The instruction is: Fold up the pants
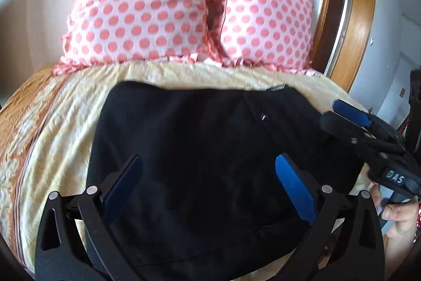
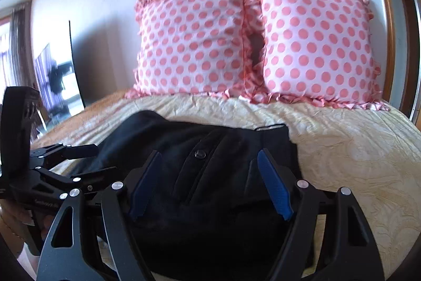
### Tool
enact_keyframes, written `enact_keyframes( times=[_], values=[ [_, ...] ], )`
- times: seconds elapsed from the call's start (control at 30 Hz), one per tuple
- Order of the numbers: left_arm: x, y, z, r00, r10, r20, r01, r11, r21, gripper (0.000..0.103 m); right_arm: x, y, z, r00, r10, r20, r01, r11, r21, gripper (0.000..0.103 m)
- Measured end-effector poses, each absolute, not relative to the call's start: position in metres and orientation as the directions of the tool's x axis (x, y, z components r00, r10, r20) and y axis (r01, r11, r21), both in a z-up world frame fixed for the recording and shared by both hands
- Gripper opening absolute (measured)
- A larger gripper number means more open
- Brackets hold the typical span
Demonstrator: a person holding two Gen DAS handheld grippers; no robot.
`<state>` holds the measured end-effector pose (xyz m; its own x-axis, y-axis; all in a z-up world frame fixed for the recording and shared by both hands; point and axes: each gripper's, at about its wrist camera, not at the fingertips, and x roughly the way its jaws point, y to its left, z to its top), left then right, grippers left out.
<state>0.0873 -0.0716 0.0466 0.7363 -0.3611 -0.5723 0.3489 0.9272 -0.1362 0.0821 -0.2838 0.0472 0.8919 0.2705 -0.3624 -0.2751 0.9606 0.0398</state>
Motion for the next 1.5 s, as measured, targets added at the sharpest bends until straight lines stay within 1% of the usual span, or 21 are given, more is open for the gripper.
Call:
enact_keyframes(
  times=[0.13,0.17,0.23,0.3,0.37,0.47,0.57,0.63,0.67,0.73,0.77,0.83,1.13,1.23,1.3,1.33,1.37,1.4,1.43,1.47,1.5],
  values=[
    [0.090,-0.069,0.026,0.694,-0.338,-0.636,0.331,0.934,-0.134,0.101,0.095,-0.283,0.016,0.843,0.172,-0.509,-0.200,0.980,-0.002,0.076],
    [0.091,-0.069,0.019,0.674,-0.347,-0.651,0.336,0.930,-0.148,0.101,0.095,-0.284,0.008,0.834,0.170,-0.525,-0.199,0.980,0.001,0.077],
    [0.085,-0.072,0.016,0.693,-0.329,-0.641,0.345,0.933,-0.106,0.101,0.087,-0.287,0.001,0.848,0.181,-0.499,-0.203,0.979,0.010,0.077],
    [0.084,-0.074,0.016,0.700,-0.312,-0.642,0.342,0.936,-0.082,0.101,0.085,-0.284,0.001,0.850,0.162,-0.501,-0.195,0.981,-0.013,0.077],
    [0.088,-0.070,0.021,0.687,-0.331,-0.647,0.336,0.934,-0.120,0.101,0.088,-0.285,0.005,0.845,0.164,-0.509,-0.192,0.981,-0.002,0.077],
    [0.095,-0.063,0.034,0.694,-0.357,-0.625,0.329,0.930,-0.166,0.101,0.091,-0.287,0.021,0.856,0.195,-0.479,-0.208,0.978,0.026,0.077],
    [0.110,-0.064,0.046,0.725,-0.291,-0.625,0.287,0.952,-0.110,0.101,0.104,-0.283,0.033,0.862,0.197,-0.468,-0.216,0.976,0.014,0.077],
    [0.123,-0.067,0.045,0.719,-0.238,-0.653,0.258,0.964,-0.066,0.101,0.118,-0.278,0.036,0.845,0.179,-0.505,-0.204,0.979,0.004,0.077],
    [0.128,-0.068,0.044,0.711,-0.222,-0.667,0.250,0.967,-0.056,0.101,0.127,-0.275,0.034,0.825,0.162,-0.542,-0.198,0.980,-0.009,0.077],
    [0.141,-0.067,0.035,0.673,-0.204,-0.710,0.233,0.971,-0.059,0.101,0.140,-0.271,0.024,0.784,0.130,-0.607,-0.186,0.982,-0.029,0.080],
    [0.146,-0.066,0.029,0.647,-0.208,-0.734,0.228,0.971,-0.074,0.101,0.142,-0.269,0.021,0.776,0.122,-0.618,-0.183,0.982,-0.035,0.080],
    [0.146,-0.067,0.026,0.655,-0.201,-0.728,0.230,0.971,-0.061,0.101,0.141,-0.265,0.017,0.783,0.101,-0.613,-0.179,0.981,-0.068,0.081],
    [0.141,-0.067,0.026,0.658,-0.184,-0.730,0.230,0.972,-0.038,0.101,0.134,-0.267,0.016,0.802,0.086,-0.592,-0.158,0.985,-0.071,0.085],
    [0.127,-0.061,0.029,0.654,-0.213,-0.726,0.239,0.969,-0.069,0.101,0.113,-0.269,0.020,0.820,0.093,-0.565,-0.166,0.983,-0.078,0.085],
    [0.112,-0.056,0.031,0.653,-0.243,-0.717,0.258,0.962,-0.092,0.101,0.098,-0.268,0.020,0.823,0.115,-0.556,-0.194,0.977,-0.084,0.088],
    [0.105,-0.055,0.031,0.658,-0.246,-0.712,0.266,0.960,-0.086,0.101,0.093,-0.265,0.014,0.816,0.113,-0.566,-0.205,0.973,-0.102,0.093],
    [0.097,-0.055,0.029,0.664,-0.242,-0.707,0.278,0.958,-0.067,0.101,0.092,-0.262,0.009,0.808,0.102,-0.580,-0.212,0.969,-0.124,0.094],
    [0.094,-0.057,0.027,0.671,-0.236,-0.703,0.289,0.956,-0.045,0.101,0.089,-0.260,0.003,0.817,0.095,-0.568,-0.219,0.964,-0.153,0.094],
    [0.090,-0.059,0.025,0.681,-0.227,-0.697,0.300,0.954,-0.018,0.101,0.087,-0.262,0.003,0.826,0.110,-0.552,-0.227,0.963,-0.148,0.095],
    [0.086,-0.061,0.023,0.693,-0.215,-0.688,0.307,0.952,0.012,0.101,0.088,-0.266,0.005,0.818,0.134,-0.560,-0.243,0.962,-0.125,0.094],
    [0.083,-0.061,0.022,0.703,-0.212,-0.679,0.308,0.951,0.022,0.101,0.087,-0.276,0.013,0.815,0.173,-0.552,-0.252,0.965,-0.069,0.094]
  ],
)
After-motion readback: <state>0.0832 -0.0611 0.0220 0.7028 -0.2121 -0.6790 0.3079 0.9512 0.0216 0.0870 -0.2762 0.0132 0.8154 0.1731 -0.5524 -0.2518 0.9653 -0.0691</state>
